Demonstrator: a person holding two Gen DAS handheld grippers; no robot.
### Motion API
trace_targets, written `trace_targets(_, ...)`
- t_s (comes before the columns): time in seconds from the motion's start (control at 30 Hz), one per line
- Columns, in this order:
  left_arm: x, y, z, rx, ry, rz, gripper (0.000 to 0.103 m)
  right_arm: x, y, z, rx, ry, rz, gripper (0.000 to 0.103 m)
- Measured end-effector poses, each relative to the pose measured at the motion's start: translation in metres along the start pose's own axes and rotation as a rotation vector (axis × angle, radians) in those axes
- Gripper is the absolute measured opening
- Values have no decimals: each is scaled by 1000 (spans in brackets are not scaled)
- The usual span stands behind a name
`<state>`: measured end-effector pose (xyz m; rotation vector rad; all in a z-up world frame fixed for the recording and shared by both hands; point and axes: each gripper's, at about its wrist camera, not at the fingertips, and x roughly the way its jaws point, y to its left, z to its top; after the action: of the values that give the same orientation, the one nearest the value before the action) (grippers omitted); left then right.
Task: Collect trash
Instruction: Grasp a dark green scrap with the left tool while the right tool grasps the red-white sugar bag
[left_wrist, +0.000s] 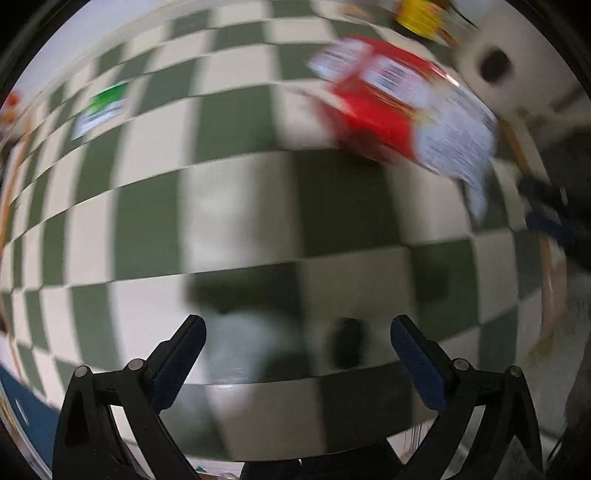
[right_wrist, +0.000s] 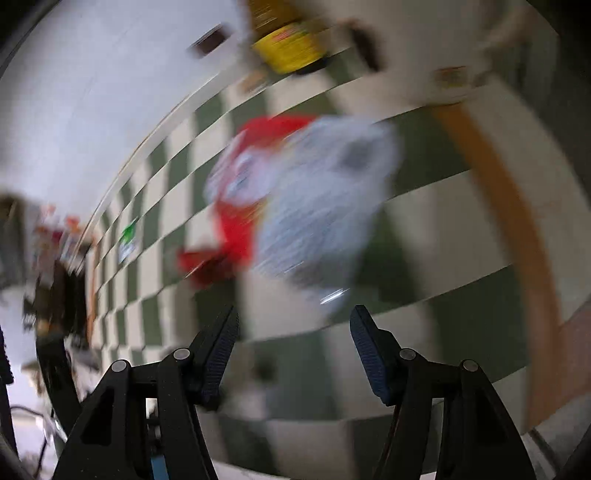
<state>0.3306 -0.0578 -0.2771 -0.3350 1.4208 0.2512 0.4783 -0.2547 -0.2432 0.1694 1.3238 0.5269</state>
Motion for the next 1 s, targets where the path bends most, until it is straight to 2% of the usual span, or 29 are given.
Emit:
trace_targets(0.1, 8, -18, -9, 47, 28, -21, 69, -4, -17, 14, 38, -24, -9, 65)
trace_targets(0.17, 8, -25, -14, 74, 14, 20, 30, -1, -20, 21, 48, -35, -4, 65)
trace_targets(0.2, 6, -28, -16, 93, 5, 47, 19, 0, -20, 25, 52, -36, 3, 65)
trace_targets(0.3, 4, -22, -16, 78, -6, 84, 18, 16, -16, 36, 76, -38, 45, 67)
trace_targets(0.33, 2, -18, -16, 65, -20, 113, 18, 16, -13, 37, 78, -43, 54, 73)
trace_targets(0.4, 0, -5, -15, 25, -42, 171, 18, 32, 2, 46, 69, -64, 22, 77)
trace_targets(0.47, -2, 7, -14, -5, -56, 210, 18, 51, 17, 53, 42, -48, -51, 80)
trace_targets(0.5, -3, 11, -13, -17, -59, 220, 18, 54, 29, 54, -1, -94, -105, 80)
trace_targets(0.53, -5, 17, -13, -31, -62, 239, 18, 65, 41, 54, -47, -84, -168, 73)
trace_targets(0.57, -7, 17, -15, -38, -68, 249, 18, 70, 51, 51, -90, -110, -218, 55)
trace_targets(0.6, -10, 22, -17, -49, -73, 256, 18, 73, 56, 49, -108, -121, -235, 42)
trace_targets(0.63, -14, 26, -19, -64, -79, 256, 18, 77, 59, 47, -117, -126, -230, 35)
trace_targets(0.67, -19, 33, -17, -80, -83, 252, 18, 79, 59, 45, -121, -129, -216, 23)
trace_targets(0.73, -30, 38, -25, -101, -97, 247, 17, 74, 57, 41, -112, -142, -171, 10)
trace_targets(0.87, -61, 58, -48, -154, -140, 197, 17, 37, 53, 24, -84, -226, -82, 9)
trace_targets(1.0, -94, 72, -48, -181, -220, 160, 17, -17, 53, -1, -70, -333, -49, 9)
